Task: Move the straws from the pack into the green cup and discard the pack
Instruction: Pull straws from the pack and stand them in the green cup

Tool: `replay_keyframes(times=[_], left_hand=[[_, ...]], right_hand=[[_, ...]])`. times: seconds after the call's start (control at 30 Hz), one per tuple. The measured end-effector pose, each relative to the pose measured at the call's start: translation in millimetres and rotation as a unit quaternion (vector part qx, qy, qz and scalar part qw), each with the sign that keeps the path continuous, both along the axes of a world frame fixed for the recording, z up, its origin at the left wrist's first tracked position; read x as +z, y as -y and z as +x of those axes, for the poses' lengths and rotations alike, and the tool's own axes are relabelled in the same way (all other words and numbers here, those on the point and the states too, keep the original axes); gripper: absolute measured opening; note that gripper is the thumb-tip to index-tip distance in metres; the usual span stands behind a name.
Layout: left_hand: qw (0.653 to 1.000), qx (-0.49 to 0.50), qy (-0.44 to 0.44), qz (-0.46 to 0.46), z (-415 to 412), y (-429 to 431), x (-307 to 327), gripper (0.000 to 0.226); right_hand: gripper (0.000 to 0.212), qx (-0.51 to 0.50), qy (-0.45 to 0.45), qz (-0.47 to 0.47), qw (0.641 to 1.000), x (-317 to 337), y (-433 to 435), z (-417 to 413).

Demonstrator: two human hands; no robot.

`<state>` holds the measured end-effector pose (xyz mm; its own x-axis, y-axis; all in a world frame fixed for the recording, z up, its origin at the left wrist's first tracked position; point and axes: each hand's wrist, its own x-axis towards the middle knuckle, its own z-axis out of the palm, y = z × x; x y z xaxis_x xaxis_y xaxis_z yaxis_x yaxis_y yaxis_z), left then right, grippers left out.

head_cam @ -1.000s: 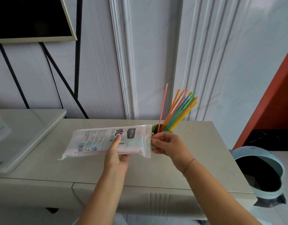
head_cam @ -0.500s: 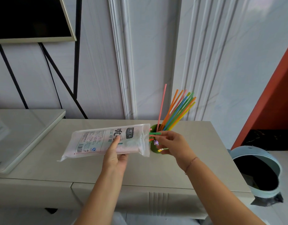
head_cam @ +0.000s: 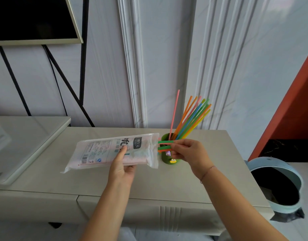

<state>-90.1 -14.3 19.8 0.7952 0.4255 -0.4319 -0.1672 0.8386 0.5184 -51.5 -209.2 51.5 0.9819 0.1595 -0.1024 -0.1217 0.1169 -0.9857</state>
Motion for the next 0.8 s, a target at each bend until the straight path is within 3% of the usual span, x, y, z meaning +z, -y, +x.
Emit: replay_keyframes(times=[0.17,0.37,0.63,0.8], left_hand=[[1.000,0.007,-0.005,0.002,-1.4,-12.0,-1.5,0.030],[1.000,0.006,-0.009,-0.027,-0.7,0.3,-0.1,0.034],[0.999,0.010,-0.017,-0.027,-2.8,-4.0,-3.1,0.033],[0.998,0.037,-0.016,-0.039,-2.4,-15.9,-2.6,0.034]], right_hand=[[0.006,0.021,-0.009,0.020,1.000,4.9,20.9,9.6],[0.008,0.028,-0.082,0.235,0.968,-7.7,8.2,3.5],[0.011,-0.035,-0.026,0.185,0.982,-11.2,4.4,2.1],[0.011,-0.057,-0.028,0.209,0.976,-4.2,18.7,9.6]])
